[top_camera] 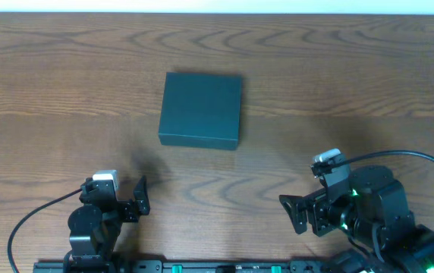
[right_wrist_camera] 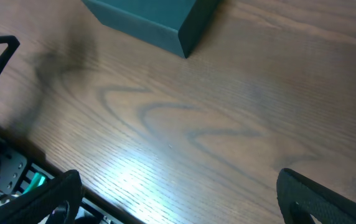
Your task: Pack container
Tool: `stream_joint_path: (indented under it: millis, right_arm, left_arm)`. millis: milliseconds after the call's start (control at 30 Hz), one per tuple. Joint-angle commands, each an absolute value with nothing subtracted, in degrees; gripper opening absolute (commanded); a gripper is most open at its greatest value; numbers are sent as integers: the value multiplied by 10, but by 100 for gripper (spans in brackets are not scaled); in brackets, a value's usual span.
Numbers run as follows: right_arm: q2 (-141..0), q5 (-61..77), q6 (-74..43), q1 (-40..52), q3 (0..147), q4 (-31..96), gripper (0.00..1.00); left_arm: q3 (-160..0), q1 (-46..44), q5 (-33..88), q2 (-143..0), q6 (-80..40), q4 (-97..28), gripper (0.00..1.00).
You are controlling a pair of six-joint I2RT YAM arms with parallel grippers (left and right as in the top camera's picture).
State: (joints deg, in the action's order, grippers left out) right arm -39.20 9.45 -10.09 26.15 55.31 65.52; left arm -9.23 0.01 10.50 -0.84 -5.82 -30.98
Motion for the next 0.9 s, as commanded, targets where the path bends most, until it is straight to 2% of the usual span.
stream_joint_path:
  millis: [0, 400, 600, 733, 867]
  right_arm:
    - [-389, 97, -107, 255, 554, 656, 99]
    - [-389, 96, -106, 255, 554, 656, 99]
    - [-381, -18, -67, 250, 551, 641, 99]
    - [-342, -93, -65, 223, 483, 536, 99]
    - [-279, -120, -65, 216, 341, 399, 99]
  left_arm:
    - [-84, 3, 101, -2, -62, -308, 95]
    - [-84, 3, 101, -2, -62, -308, 95]
    - [-84, 3, 101, -2, -62, -308, 96]
    - [-84, 3, 101, -2, -62, -308, 95]
    - [-84, 3, 101, -2, -62, -308, 96]
